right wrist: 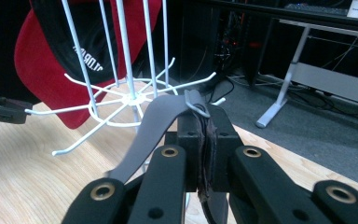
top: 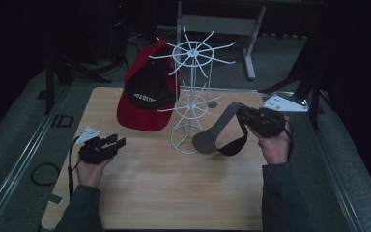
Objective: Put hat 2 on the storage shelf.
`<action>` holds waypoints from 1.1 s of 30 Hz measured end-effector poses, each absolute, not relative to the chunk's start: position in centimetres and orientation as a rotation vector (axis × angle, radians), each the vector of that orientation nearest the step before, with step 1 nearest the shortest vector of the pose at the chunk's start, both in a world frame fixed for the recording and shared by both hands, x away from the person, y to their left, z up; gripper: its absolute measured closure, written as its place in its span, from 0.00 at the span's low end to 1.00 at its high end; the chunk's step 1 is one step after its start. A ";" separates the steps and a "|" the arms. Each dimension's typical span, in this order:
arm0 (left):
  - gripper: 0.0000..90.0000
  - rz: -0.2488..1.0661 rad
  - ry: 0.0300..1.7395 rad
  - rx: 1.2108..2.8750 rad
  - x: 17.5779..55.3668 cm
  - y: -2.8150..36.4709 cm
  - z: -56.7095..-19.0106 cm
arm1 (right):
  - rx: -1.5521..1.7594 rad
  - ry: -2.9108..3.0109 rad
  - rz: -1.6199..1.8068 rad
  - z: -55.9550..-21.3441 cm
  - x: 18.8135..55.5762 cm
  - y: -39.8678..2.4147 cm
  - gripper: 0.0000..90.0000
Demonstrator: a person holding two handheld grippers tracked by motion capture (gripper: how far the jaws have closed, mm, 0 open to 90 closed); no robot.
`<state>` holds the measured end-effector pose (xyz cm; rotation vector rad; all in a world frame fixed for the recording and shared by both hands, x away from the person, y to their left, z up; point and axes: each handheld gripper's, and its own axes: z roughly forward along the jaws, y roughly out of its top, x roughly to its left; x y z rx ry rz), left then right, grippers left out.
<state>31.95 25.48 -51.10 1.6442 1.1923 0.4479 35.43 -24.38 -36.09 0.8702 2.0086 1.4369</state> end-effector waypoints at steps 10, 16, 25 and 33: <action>0.61 0.441 1.192 1.643 32.0 25.4 -51.2 | 0.869 2.001 1.479 -35.2 35.5 -24.2 0.96; 0.61 0.441 1.194 1.640 32.0 25.5 -51.2 | 0.885 1.994 1.487 -34.6 35.8 -24.4 0.96; 0.61 0.436 1.200 1.638 32.0 25.4 -51.3 | 0.882 1.993 1.532 -33.5 36.1 -24.4 0.96; 0.61 0.435 1.199 1.634 31.9 25.5 -51.2 | 0.891 2.009 1.576 -32.8 36.4 -24.2 0.96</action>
